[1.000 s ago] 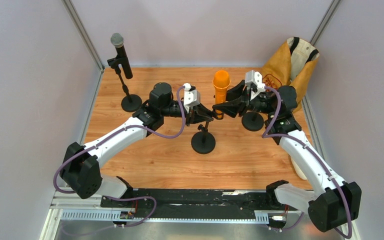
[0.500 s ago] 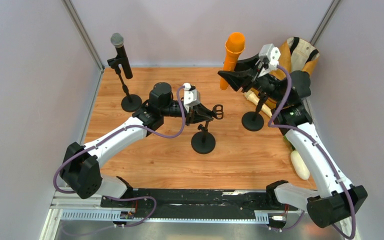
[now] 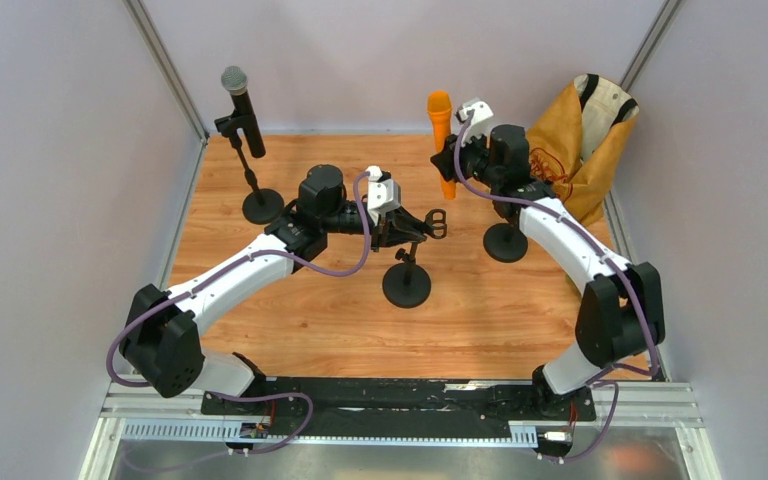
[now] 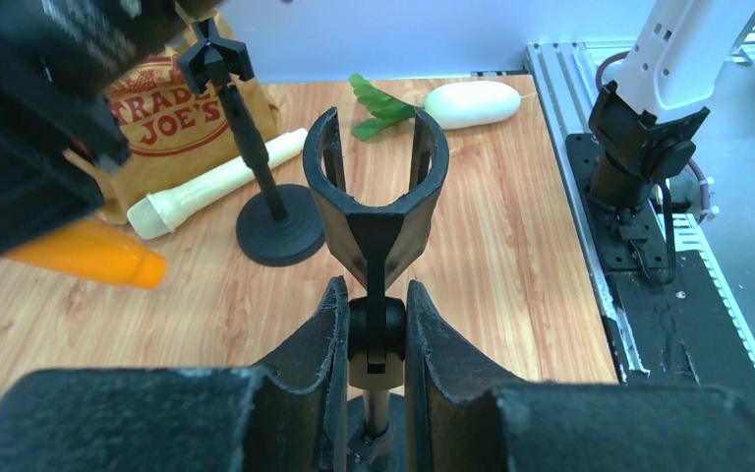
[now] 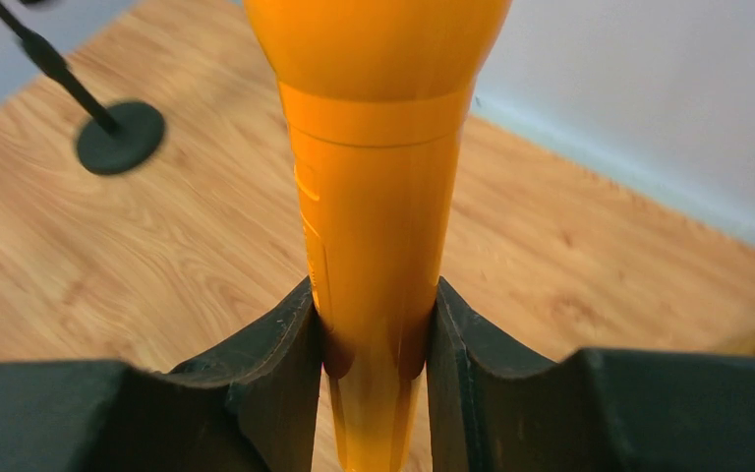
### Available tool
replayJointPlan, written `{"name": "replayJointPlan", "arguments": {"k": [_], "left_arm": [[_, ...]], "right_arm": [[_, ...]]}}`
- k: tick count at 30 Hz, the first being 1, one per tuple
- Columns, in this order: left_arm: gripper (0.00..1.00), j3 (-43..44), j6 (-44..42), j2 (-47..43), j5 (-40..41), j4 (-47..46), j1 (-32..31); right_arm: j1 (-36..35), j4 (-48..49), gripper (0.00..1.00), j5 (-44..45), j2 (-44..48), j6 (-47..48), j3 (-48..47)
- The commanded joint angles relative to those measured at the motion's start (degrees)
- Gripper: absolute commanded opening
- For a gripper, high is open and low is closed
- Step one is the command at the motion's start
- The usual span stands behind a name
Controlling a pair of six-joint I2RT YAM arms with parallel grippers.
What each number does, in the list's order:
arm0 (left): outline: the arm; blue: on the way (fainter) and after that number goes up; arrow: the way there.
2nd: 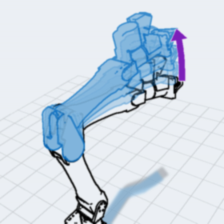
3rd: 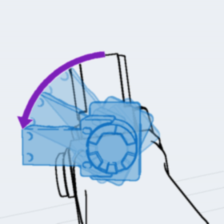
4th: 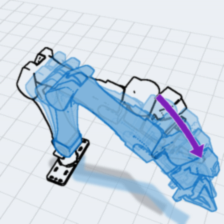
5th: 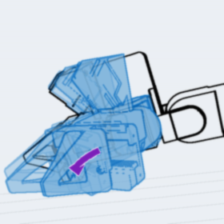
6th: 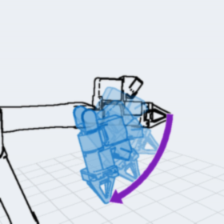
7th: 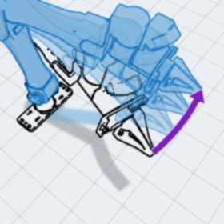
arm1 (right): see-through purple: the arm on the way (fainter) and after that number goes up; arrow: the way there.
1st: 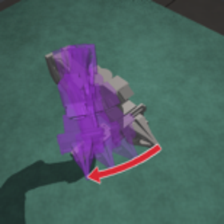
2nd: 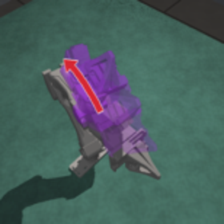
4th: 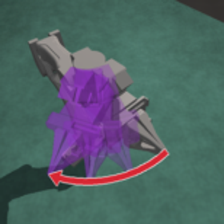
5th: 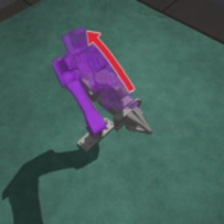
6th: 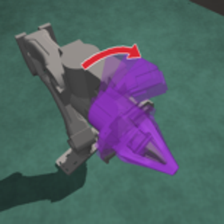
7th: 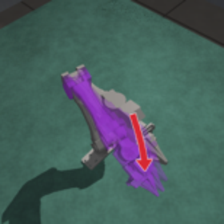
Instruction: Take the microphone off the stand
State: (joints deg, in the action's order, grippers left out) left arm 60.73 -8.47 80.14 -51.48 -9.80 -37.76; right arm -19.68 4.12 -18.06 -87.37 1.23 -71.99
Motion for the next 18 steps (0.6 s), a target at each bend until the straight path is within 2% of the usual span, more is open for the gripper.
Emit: {"name": "replayJointPlan", "arguments": {"k": [1,12,18], "left_arm": [[0.0,-0.45,-2.86,0.7,1.56,7.69,-0.04],[0.0,-0.12,-2.64,0.95,1.38,7.95,-0.05],[0.0,-0.02,-2.65,1.13,1.26,7.96,-0.02]], "right_arm": [[0.19,-2.27,0.0,7.58,-2.92,2.96,-3.37],[0.08,-2.2,0.0,8.12,-12.11,2.9,-4.06],[0.02,-6.23,0.0,10.6,-18.29,4.4,-8.78]]}}
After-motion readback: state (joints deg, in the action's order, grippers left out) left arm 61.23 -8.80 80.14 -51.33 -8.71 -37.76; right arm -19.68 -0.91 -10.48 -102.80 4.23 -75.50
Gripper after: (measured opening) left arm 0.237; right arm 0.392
